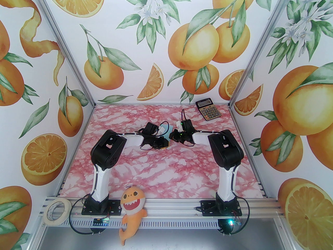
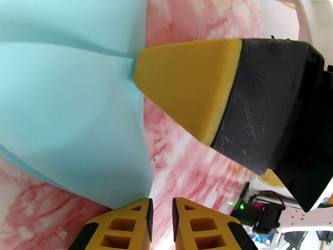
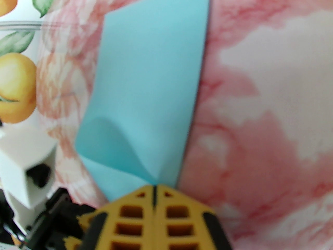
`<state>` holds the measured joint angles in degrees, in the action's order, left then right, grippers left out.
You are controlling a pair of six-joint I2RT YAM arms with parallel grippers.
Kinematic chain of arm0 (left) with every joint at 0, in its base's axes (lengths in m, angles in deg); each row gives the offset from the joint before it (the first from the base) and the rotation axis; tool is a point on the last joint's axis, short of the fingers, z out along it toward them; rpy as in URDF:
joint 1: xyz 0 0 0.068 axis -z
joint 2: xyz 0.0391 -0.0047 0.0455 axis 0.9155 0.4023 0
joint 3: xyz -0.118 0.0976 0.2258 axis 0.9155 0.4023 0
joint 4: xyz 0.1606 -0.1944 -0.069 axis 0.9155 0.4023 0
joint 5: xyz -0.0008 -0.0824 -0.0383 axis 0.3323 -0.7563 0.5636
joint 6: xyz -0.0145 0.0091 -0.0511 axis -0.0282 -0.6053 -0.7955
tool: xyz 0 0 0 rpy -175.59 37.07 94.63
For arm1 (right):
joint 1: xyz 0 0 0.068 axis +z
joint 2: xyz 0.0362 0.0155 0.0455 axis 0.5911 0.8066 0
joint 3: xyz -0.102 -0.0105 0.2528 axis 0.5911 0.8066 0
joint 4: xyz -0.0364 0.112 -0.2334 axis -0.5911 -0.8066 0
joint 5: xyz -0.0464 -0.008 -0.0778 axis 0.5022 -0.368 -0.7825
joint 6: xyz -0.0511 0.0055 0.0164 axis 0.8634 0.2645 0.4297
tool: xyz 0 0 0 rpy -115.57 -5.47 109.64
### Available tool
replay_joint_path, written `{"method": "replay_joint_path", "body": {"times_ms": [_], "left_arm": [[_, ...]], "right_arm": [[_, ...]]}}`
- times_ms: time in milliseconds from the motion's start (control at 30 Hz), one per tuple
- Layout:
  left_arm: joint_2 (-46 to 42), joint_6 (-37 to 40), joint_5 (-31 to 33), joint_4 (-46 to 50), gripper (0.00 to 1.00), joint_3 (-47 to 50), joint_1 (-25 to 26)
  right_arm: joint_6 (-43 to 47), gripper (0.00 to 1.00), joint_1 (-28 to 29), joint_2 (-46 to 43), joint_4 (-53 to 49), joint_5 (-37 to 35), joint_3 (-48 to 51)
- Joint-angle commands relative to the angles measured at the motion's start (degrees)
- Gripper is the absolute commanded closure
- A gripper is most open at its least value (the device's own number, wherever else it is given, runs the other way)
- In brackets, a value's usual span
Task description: Fold a paper plane with a square sheet of paper (fold left side to right side)
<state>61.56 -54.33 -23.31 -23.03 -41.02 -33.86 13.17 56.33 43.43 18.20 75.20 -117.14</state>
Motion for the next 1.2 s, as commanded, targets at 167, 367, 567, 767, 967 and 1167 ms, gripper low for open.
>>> {"method": "replay_joint_path", "body": {"times_ms": [167,367,567,767,967,1167], "left_arm": [[0.4,-0.1,0.4,0.2,0.78,-0.9,-0.1],[0.2,0.2,0.1,0.6,0.78,-1.3,-0.2],[-0.6,0.1,0.1,0.8,0.74,-1.9,-0.6],[-4.0,-0.5,-0.1,1.2,0.72,-3.3,-3.1],[-2.1,-1.2,-0.8,0.8,0.73,-7.0,-3.4],[1.9,-1.0,-0.5,2.0,0.74,-10.6,-3.5]], "right_arm": [[1.2,0.96,-0.7,-0.1,-1.4,-1.2,-0.5],[0.9,0.97,-0.7,1.1,-1.1,-0.8,-0.7],[1.3,0.97,-0.7,1.5,-2.1,-1.2,-0.9],[1.5,0.97,-0.7,1.7,-2.5,-1.2,-0.8],[1.5,0.98,-0.7,1.8,-2.5,-1.2,-0.9],[1.4,0.98,-0.7,1.7,-2.4,-1.2,-0.7]]}}
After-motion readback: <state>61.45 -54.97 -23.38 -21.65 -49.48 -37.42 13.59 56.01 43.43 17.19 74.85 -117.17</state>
